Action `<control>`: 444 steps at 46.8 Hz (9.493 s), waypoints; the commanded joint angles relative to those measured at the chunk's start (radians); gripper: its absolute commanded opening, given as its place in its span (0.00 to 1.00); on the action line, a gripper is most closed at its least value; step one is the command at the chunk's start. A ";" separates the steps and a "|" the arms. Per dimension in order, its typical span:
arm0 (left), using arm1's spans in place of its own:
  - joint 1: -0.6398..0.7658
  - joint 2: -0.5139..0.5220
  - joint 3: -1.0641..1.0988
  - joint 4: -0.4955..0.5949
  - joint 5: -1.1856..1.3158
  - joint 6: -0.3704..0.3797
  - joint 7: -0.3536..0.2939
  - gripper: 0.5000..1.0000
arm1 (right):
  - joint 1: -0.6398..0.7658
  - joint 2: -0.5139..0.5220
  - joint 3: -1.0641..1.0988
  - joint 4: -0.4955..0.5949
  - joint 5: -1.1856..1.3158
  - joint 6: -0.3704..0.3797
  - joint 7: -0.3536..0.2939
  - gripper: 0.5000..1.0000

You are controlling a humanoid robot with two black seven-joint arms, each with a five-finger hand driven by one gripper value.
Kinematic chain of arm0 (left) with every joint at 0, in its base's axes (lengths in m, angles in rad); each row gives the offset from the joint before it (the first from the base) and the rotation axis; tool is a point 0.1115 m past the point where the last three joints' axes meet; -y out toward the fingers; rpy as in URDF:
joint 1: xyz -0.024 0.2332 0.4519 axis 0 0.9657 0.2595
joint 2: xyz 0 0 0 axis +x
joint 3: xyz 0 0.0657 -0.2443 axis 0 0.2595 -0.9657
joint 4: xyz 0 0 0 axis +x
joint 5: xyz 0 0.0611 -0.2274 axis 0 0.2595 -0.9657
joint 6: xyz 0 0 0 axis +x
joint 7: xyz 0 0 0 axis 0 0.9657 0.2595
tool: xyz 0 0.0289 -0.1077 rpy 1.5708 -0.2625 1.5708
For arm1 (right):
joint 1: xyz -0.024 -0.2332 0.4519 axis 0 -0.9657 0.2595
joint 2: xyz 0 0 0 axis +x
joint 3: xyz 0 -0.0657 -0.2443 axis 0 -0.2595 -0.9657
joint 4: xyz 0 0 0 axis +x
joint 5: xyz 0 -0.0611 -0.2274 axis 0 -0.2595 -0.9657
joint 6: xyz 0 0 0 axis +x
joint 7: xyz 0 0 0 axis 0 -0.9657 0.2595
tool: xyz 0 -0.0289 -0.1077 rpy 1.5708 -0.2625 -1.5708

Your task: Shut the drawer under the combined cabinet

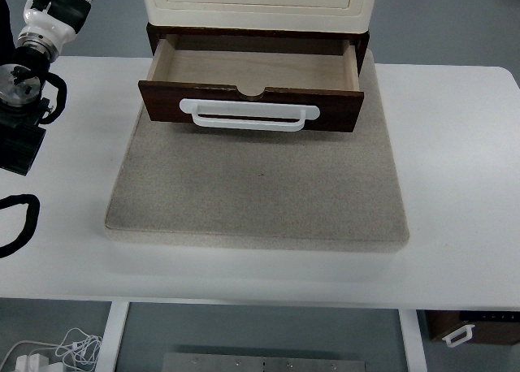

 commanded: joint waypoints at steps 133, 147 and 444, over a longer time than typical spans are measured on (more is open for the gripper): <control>-0.305 0.145 0.133 -0.525 0.226 0.006 -0.007 0.99 | 0.000 0.000 0.000 0.000 0.000 0.000 0.000 0.90; -0.290 0.145 0.158 -0.719 0.339 0.006 -0.004 1.00 | 0.000 0.000 0.000 0.000 0.000 0.000 0.000 0.90; -0.491 0.114 1.152 -0.724 0.681 -0.221 0.409 0.99 | 0.000 0.000 0.000 0.000 0.000 0.000 0.000 0.90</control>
